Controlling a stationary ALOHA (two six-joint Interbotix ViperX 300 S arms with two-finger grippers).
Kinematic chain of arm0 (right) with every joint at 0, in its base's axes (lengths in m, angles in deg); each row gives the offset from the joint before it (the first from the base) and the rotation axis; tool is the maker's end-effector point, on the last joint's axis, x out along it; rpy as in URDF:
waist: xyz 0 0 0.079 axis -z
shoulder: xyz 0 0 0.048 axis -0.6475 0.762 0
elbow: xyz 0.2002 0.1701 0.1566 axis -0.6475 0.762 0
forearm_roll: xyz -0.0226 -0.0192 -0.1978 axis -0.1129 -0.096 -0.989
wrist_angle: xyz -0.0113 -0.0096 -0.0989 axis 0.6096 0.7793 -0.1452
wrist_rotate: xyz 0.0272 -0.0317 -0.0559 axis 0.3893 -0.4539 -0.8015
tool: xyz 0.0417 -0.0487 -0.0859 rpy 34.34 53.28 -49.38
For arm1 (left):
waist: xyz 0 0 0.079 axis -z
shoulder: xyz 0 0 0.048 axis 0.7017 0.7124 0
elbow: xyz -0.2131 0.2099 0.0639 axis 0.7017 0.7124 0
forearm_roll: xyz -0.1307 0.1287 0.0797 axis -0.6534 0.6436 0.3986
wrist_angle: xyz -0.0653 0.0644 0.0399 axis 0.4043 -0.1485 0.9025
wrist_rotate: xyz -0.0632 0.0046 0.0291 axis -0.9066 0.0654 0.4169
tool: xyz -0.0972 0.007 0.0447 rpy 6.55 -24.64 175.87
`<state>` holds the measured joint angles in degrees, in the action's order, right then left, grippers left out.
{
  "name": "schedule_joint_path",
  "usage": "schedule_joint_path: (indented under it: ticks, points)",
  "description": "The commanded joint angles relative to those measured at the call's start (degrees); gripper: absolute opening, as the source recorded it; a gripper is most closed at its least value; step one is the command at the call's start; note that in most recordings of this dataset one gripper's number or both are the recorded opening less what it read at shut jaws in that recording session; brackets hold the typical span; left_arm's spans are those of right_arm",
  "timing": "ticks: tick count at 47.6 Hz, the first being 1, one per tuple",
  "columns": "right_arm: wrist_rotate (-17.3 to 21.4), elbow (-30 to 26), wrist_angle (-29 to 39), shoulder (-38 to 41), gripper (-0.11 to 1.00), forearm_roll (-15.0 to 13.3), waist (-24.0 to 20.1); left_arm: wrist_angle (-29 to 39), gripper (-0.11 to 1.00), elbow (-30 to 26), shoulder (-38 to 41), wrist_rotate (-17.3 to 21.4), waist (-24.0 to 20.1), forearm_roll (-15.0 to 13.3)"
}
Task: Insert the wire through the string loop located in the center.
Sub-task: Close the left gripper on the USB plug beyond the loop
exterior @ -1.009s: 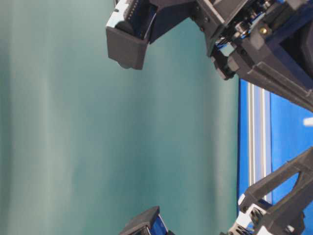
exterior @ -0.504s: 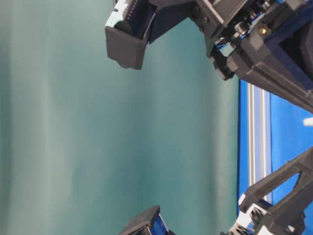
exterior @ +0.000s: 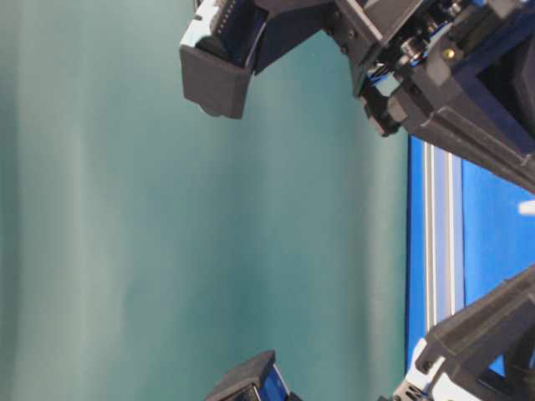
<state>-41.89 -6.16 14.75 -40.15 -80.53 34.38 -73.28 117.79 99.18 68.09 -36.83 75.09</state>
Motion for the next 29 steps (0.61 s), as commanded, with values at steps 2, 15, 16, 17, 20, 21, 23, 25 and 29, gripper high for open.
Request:
schedule_joint_path:
  ticks: [2, 15, 16, 17, 20, 21, 23, 25, 29]
  points:
    - [-0.1, -1.0, -0.7, -0.7, -0.02, -0.1, -0.3, 0.0, 0.09, -0.9, -0.7, 0.0, -0.4, -0.1]
    - [-0.1, -1.0, -0.7, -0.7, -0.02, -0.2, -0.4, 0.4, 0.08, -1.0, -0.7, 0.0, -0.6, -0.1]
    - [-0.1, -1.0, -0.7, -0.6, -0.02, -0.2, -0.4, 0.4, 0.08, -1.0, -0.7, 0.0, -0.5, -0.1]
    - [-0.1, -1.0, -0.7, -0.7, -0.02, -0.2, -0.4, 0.4, 0.08, -1.0, -0.8, 0.0, -0.6, -0.1]
    - [-0.2, -1.0, -0.7, -0.7, -0.02, -0.3, -0.5, 0.4, 0.08, -1.0, -0.7, 0.0, -0.6, -0.1]
    - [-0.2, -1.0, -0.7, -0.7, -0.02, -0.3, -0.6, 0.4, 0.08, -1.0, -0.8, 0.0, -0.6, -0.1]
    - [-0.3, -1.0, -0.7, -0.7, -0.02, -0.3, -0.7, 0.4, 0.08, -1.0, -0.8, 0.0, -0.6, -0.1]
    - [-0.3, -1.0, -0.7, -0.7, -0.02, -0.3, -0.7, 0.4, 0.08, -1.0, -0.8, 0.0, -0.5, -0.1]
    - [-0.3, -1.0, -0.7, -0.7, -0.02, -0.3, -0.7, 0.4, 0.08, -1.1, -0.8, 0.0, -0.6, -0.1]
